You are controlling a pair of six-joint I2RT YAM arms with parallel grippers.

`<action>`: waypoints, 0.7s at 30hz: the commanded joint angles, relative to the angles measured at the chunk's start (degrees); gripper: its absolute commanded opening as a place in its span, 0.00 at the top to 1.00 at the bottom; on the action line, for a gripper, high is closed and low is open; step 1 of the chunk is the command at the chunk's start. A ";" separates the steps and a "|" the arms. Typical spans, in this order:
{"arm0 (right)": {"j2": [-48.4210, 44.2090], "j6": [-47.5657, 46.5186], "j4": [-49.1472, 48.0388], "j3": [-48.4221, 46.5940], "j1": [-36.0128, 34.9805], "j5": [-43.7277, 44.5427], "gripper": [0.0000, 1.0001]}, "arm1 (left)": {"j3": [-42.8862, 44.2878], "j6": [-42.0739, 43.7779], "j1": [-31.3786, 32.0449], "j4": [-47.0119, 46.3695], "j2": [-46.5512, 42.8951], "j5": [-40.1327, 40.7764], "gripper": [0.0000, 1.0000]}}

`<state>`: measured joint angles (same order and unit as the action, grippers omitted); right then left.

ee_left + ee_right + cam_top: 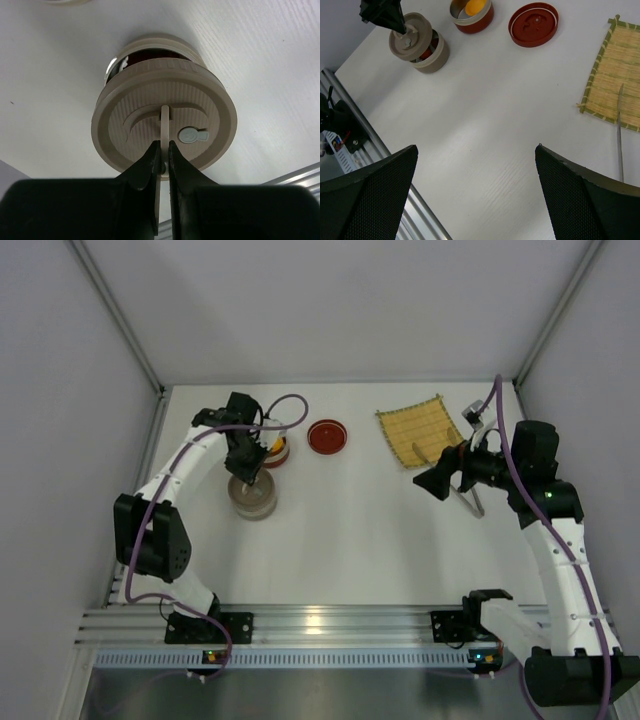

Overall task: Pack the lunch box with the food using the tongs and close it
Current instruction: Pick up the box lid from the packing box, then close the box lid on the packing box.

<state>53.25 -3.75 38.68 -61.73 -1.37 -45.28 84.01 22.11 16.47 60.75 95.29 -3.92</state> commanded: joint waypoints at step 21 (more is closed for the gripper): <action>-0.43 -0.65 -2.55 -0.23 0.75 -1.04 0.01 | -7.81 -40.12 -0.91 -6.34 -5.46 5.60 1.00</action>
<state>53.28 -3.84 38.70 -61.56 -1.37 -45.30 75.79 -14.44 15.73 58.46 89.65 3.40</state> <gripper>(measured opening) 0.993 0.122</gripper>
